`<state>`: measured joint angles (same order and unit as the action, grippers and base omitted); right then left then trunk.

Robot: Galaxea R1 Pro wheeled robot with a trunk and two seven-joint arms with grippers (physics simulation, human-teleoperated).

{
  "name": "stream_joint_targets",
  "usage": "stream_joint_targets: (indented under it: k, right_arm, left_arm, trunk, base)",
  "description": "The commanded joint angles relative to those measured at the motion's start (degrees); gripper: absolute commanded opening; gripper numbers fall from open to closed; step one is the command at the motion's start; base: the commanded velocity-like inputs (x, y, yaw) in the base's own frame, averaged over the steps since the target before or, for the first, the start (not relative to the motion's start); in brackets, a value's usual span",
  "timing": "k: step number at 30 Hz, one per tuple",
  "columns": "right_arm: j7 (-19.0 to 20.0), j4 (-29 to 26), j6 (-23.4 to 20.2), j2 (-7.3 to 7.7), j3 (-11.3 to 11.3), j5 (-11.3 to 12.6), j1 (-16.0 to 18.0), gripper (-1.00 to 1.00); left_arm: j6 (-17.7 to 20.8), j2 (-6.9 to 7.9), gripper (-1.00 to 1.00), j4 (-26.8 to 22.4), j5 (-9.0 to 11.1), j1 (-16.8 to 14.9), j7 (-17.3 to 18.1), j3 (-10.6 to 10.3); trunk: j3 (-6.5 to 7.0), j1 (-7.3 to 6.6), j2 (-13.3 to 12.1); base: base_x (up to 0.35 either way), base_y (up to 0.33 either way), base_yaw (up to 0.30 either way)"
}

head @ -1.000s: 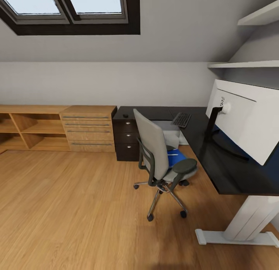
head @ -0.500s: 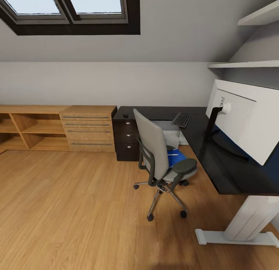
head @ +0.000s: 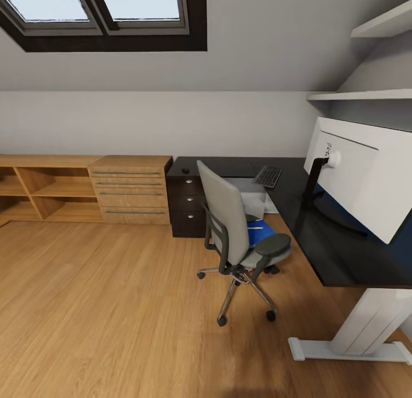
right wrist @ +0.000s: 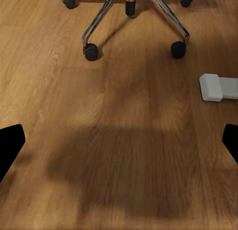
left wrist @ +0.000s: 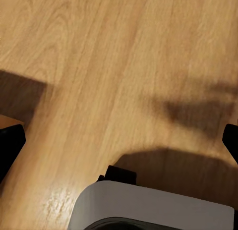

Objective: In the bedroom, organize the workspace by keeping the computer under the desk, ensuring the monitor is on the desk, placing the keyboard on the desk next to the monitor, placing the mouse on the desk next to the keyboard, moving the folder from the swivel chair onto the desk next to the mouse, stacking the notebook on top of the folder with the pen on top of the notebook, and positioning the swivel chair next to the desk.

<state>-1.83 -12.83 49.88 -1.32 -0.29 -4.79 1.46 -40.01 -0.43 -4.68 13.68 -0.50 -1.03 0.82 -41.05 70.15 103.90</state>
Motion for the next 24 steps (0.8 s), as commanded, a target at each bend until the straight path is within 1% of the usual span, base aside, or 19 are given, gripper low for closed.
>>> stream_joint_targets:
  k: [1,7,14,24]
  right_arm:
    - [-0.19,0.04,0.13,0.00,-0.06,-0.39,0.03,1.00]
    - [-0.19,0.07,0.13,0.00,-0.06,-0.39,0.03,1.00]
    - [-0.19,0.09,0.13,-0.08,-0.06,-0.38,0.03,1.00]
    - [-0.19,0.09,0.05,-0.09,-0.05,-0.36,0.03,1.00]
  left_arm:
    - [-0.16,0.00,1.00,0.02,0.00,-0.03,-0.10,0.05]
    - [-0.22,0.06,1.00,0.02,0.02,-0.03,-0.11,0.05]
    - [-0.17,0.07,1.00,0.02,0.03,-0.03,-0.11,0.06]
    - [-0.16,0.07,1.00,0.02,0.03,-0.03,-0.11,0.05]
  trunk:
    - [-0.03,-0.01,0.02]
    - [0.11,-0.01,0.02]
    - [0.15,-0.01,0.02]
    - [-1.64,2.19,4.03]
  base:
    - [0.000,0.000,-0.161]
    - [0.000,0.000,-0.206]
    - [0.000,0.000,-0.069]
    - [0.000,0.000,-0.005]
